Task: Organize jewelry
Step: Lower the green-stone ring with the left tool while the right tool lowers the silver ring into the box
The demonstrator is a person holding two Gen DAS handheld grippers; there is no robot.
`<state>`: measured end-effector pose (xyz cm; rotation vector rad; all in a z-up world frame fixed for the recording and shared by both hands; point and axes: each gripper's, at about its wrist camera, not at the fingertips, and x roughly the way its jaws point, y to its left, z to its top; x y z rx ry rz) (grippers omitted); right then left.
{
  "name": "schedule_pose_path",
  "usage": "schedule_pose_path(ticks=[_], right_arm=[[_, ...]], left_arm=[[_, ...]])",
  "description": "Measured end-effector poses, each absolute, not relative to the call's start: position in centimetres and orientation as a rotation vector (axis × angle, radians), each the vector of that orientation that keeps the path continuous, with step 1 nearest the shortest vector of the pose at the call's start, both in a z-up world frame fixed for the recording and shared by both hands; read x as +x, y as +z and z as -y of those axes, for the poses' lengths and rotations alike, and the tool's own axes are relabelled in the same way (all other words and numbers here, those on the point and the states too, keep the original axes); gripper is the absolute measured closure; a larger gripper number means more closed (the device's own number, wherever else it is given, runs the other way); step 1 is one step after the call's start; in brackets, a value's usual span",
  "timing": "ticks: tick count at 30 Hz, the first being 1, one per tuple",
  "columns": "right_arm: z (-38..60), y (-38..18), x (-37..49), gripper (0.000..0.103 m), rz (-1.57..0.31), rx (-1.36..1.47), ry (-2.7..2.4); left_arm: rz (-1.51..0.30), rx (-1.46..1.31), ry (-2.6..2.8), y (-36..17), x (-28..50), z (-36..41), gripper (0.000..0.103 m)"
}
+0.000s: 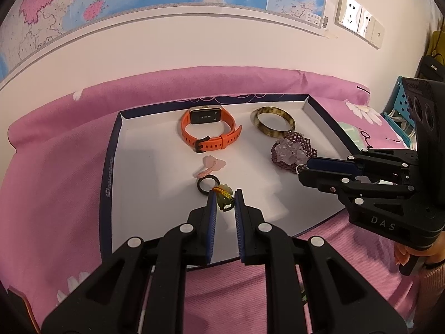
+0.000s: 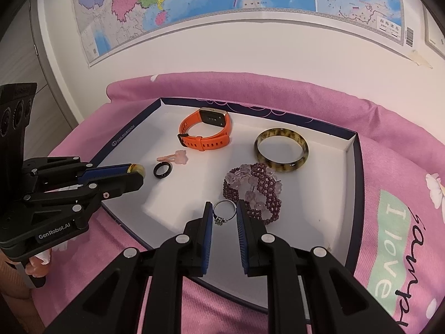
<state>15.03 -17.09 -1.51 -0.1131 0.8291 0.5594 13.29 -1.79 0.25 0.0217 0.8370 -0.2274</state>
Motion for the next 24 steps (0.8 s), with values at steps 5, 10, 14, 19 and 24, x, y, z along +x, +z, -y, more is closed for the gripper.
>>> schedule_pose_path(ticks=[5, 10, 14, 19, 24], right_arm=[[17.0, -1.6, 15.2, 0.087, -0.836, -0.119, 0.556], [16.7, -2.0, 15.6, 0.087, -0.855, -0.123, 0.558], [16.5, -2.2, 15.7, 0.087, -0.864, -0.123, 0.558], [16.5, -2.3, 16.0, 0.087, -0.870, -0.129, 0.553], [16.4, -2.4, 16.1, 0.087, -0.871, -0.133, 0.552]], left_arm=[[-0.845, 0.023, -0.222, 0.0, 13.6, 1.8, 0.090], [-0.857, 0.021, -0.221, -0.4, 13.9, 1.9, 0.089], [-0.867, 0.019, -0.219, -0.8, 14.2, 1.8, 0.089], [-0.881, 0.015, -0.217, -1.1, 14.5, 1.7, 0.089], [-0.892, 0.013, -0.213, -1.4, 14.7, 1.7, 0.089]])
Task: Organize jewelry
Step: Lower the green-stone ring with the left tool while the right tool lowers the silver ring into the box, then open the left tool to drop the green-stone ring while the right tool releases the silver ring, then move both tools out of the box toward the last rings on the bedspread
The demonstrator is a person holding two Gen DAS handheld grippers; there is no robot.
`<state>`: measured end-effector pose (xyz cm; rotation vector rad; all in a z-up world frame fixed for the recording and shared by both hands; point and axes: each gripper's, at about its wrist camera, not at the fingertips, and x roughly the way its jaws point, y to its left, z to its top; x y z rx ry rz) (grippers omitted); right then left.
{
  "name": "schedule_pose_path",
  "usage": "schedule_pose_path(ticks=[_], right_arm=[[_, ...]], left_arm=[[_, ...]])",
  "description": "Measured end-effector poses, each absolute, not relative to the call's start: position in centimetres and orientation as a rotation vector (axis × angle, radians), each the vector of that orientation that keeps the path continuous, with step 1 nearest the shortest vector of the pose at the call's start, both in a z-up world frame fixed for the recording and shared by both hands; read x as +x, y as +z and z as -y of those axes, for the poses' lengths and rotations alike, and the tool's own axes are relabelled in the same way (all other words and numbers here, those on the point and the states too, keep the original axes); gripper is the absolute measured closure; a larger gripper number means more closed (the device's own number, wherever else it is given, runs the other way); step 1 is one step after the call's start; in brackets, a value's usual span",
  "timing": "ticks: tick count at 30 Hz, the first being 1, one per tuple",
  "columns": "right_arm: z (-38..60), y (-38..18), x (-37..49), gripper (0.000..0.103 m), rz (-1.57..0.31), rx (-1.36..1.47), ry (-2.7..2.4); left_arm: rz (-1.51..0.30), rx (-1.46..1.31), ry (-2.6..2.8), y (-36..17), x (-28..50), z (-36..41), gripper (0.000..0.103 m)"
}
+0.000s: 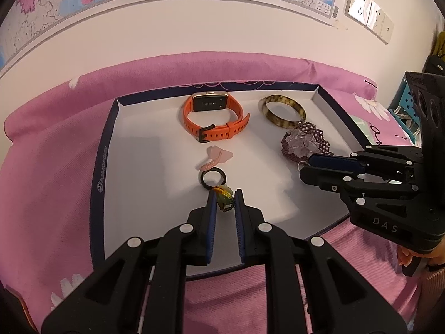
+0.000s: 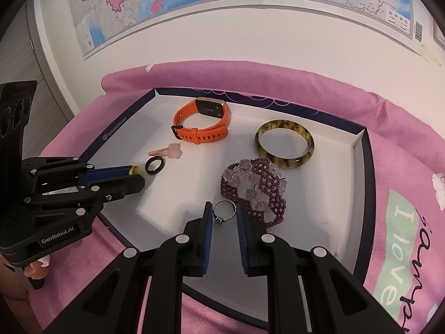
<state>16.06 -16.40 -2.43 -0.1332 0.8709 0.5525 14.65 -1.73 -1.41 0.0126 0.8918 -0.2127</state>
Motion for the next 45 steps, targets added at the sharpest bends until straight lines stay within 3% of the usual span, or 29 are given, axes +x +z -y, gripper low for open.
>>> schedule_pose_path(ticks=[6, 15, 30, 45], right_arm=[[16.3, -2.5, 16.2, 0.087, -0.864, -0.138, 0.539], [17.1, -2.5, 16.8, 0.086, -0.868, -0.105, 0.508], [19.7, 0.8, 9.8, 0.065, -0.777, -0.056, 0.618], [20.8, -3.3, 2.3, 0.065, -0.891, -0.083, 0.659]], left_arm=[[-0.901, 0.007, -0.211, -1.7, 14.9, 1.6, 0.089], [-0.884, 0.009, -0.209, -1.3, 14.5, 1.5, 0.079], [-0.760, 0.053, -0.285, 2.1, 7.7, 1.3, 0.061], [-0.839, 0.079, -0.372, -1.4, 2.8, 3.1, 0.060]])
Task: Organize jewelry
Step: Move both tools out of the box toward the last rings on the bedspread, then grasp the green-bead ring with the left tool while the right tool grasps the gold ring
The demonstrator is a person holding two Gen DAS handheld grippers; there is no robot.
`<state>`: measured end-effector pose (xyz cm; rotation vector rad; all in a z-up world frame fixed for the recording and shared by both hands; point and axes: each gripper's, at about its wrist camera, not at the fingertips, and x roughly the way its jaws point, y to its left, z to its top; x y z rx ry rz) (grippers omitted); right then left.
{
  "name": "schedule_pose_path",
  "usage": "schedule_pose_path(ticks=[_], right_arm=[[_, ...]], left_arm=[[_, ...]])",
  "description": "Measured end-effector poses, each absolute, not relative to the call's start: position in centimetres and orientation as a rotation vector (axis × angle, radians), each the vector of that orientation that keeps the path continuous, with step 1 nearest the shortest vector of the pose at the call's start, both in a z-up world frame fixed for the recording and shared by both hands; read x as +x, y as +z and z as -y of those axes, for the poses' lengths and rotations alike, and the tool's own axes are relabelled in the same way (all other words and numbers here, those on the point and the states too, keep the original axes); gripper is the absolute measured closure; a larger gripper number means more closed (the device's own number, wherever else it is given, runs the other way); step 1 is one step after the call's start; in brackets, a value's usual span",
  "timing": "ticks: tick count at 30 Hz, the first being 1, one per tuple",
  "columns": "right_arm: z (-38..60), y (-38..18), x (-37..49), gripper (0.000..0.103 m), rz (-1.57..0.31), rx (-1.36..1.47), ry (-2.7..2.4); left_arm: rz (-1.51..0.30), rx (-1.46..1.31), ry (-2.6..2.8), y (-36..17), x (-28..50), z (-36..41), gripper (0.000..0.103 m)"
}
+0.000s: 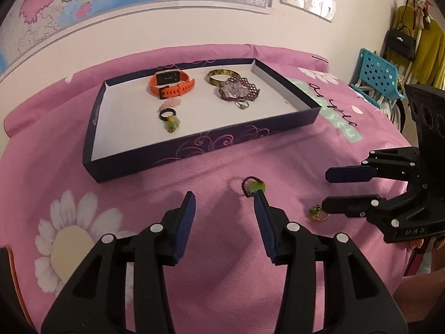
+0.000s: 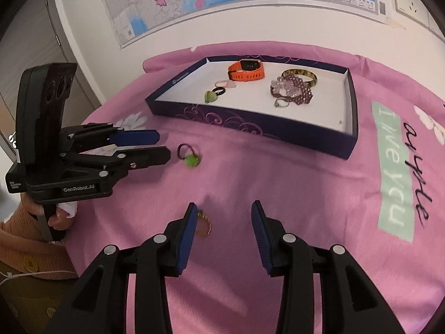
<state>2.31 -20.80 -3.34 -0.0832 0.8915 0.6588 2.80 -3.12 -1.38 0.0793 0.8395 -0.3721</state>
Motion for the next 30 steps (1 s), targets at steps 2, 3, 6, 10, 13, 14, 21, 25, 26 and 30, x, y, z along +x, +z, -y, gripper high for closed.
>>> schedule_pose_path(ticks=[2, 3, 6, 10, 13, 14, 21, 25, 26, 30], right_arm=[[20.6, -3.4, 2.0, 0.065, -0.889, -0.085, 0.665], [20.5, -3.5, 1.7, 0.065, -0.889, -0.084, 0.671], [20.1, -3.5, 1.1, 0.065, -0.882, -0.102, 0.684], [19.3, -3.6, 0.6, 0.065, -0.878, -0.126, 0.686], [19.0, -3.6, 0.5, 0.065, -0.870, -0.138, 0.679], [19.0, -3.6, 0.5, 0.065, -0.868, -0.139, 0.675], [19.0, -3.6, 0.6, 0.069, -0.858, -0.142, 0.660], [19.2, -3.7, 0.8, 0.079, -0.851, -0.150, 0.641], [19.3, -3.7, 0.8, 0.082, -0.851, -0.147, 0.640], [19.4, -3.6, 0.9, 0.091, -0.850, -0.152, 0.634]], left_arm=[[-0.841, 0.086, -0.378, -1.4, 2.8, 3.5, 0.060], [-0.843, 0.091, -0.382, -1.5, 2.8, 3.7, 0.059], [-0.844, 0.107, -0.392, -1.5, 2.9, 4.4, 0.059], [-0.850, 0.123, -0.402, -1.7, 3.4, 5.3, 0.061], [-0.866, 0.111, -0.426, -2.0, 4.0, 5.8, 0.061], [-0.874, 0.108, -0.428, -2.2, 4.1, 5.9, 0.063], [-0.884, 0.121, -0.422, -2.6, 4.4, 6.5, 0.077], [-0.886, 0.110, -0.420, -2.6, 4.3, 6.4, 0.083], [-0.886, 0.108, -0.420, -2.6, 4.2, 6.5, 0.083], [-0.884, 0.107, -0.419, -2.5, 4.1, 6.4, 0.086]])
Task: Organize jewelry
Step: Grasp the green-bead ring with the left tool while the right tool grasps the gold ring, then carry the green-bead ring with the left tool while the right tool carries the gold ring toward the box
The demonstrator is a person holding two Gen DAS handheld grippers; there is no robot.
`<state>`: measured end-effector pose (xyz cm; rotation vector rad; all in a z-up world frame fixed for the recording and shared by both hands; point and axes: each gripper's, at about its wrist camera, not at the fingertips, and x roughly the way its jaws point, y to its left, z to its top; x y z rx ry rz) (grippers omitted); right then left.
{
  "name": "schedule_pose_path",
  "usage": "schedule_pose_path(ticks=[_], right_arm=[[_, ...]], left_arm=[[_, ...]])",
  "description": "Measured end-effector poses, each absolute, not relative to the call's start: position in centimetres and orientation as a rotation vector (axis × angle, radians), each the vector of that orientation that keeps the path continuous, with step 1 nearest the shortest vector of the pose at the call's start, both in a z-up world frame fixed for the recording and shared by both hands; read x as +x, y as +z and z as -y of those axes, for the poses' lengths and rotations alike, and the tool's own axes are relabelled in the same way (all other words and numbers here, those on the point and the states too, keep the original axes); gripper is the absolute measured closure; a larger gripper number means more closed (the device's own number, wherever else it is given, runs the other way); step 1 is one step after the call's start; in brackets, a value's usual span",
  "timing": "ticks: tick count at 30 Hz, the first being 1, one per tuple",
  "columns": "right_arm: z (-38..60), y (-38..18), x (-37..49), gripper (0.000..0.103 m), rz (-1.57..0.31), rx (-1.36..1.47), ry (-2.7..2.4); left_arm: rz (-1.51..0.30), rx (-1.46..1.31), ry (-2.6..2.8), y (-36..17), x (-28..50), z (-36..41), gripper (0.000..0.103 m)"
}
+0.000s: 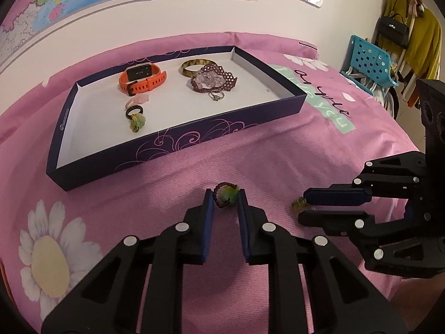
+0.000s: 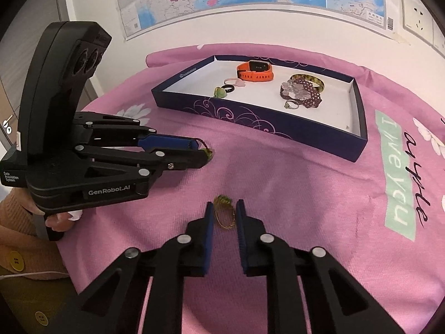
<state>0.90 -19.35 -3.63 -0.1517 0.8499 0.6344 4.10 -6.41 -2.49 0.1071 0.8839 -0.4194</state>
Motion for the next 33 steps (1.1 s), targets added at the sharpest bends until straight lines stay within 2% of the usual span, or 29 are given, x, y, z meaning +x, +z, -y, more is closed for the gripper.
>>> schedule_pose_path(ticks=[11, 15, 17, 20, 26, 28, 33], right_arm=[[19.6, -3.3, 1.1, 0.094, -0.845, -0.111, 0.648], [19.8, -3.3, 1.2, 0.094, -0.848, -0.097, 0.644], [19.8, -3.4, 1.4, 0.094, -0.853, -0.092, 0.642], [19.8, -3.5, 1.5, 0.094, -0.855, -0.083, 0.641], [19.9, -3.4, 1.7, 0.094, -0.855, -0.072, 0.639], [19.9, -3.3, 1.9, 0.094, -0.854, -0.063, 0.643], [20.0, -3.0, 2.1, 0.094, -0.845, -0.058, 0.642]], left_arm=[[-0.882, 0.073, -0.414, -2.3, 3.8, 5.8, 0.098], [-0.879, 0.072, -0.398, -2.3, 3.5, 5.2, 0.095], [-0.877, 0.074, -0.382, -2.3, 3.6, 4.9, 0.082], [-0.875, 0.078, -0.377, -2.2, 3.9, 5.0, 0.079], [-0.886, 0.094, -0.379, -2.5, 4.5, 5.6, 0.079], [-0.886, 0.100, -0.380, -2.5, 4.5, 5.7, 0.088], [-0.881, 0.084, -0.374, -2.4, 4.2, 5.4, 0.088]])
